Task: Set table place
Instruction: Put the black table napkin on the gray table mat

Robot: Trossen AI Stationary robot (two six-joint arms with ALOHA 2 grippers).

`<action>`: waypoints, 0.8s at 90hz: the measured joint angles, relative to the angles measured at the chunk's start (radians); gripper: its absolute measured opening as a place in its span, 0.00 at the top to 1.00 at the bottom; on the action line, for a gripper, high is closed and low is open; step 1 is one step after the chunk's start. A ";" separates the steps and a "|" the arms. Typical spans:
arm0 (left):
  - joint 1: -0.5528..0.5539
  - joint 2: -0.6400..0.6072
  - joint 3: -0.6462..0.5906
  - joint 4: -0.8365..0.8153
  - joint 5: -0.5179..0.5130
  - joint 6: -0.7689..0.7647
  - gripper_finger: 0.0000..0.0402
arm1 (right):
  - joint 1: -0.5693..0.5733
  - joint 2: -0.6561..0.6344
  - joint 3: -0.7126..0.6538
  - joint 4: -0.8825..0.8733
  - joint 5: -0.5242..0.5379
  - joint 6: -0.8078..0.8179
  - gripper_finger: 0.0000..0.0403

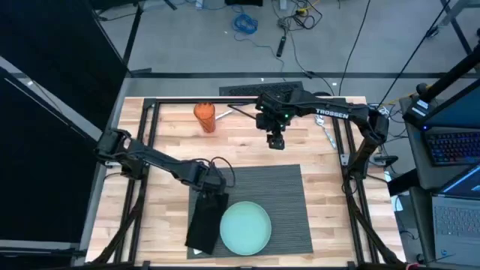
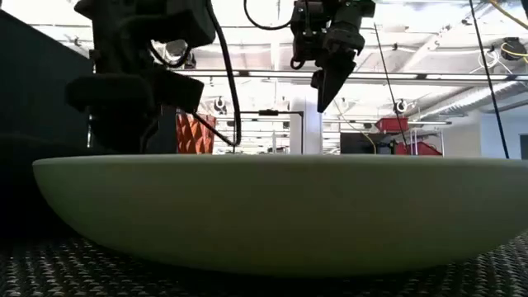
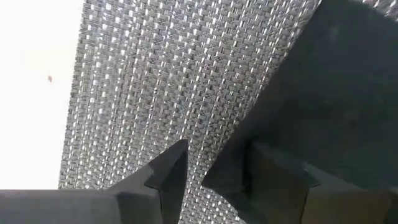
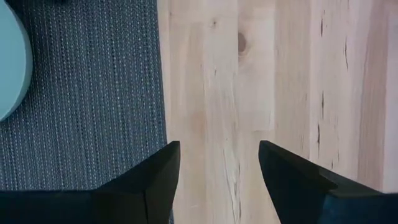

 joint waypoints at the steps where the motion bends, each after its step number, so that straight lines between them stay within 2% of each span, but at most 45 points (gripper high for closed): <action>1: 0.000 0.003 0.000 0.002 0.000 0.000 0.61 | 0.000 0.000 0.000 0.000 0.000 0.000 0.50; 28: 0.000 0.066 0.006 0.018 0.010 0.011 0.63 | 0.000 0.000 0.000 0.008 0.000 0.018 0.50; 36: -0.001 0.066 0.013 0.014 0.010 0.029 0.72 | 0.000 0.000 0.000 0.009 0.000 0.019 0.50; 46: -0.003 0.069 0.028 0.010 0.008 0.034 0.93 | 0.000 0.000 0.000 0.013 0.000 0.024 0.50; 49: -0.002 0.069 0.033 0.005 0.003 0.030 0.96 | 0.000 0.000 0.000 0.013 0.000 0.026 0.50; 72: -0.006 0.059 0.093 -0.183 -0.051 -0.059 1.00 | 0.000 0.000 0.000 0.013 0.000 0.026 0.50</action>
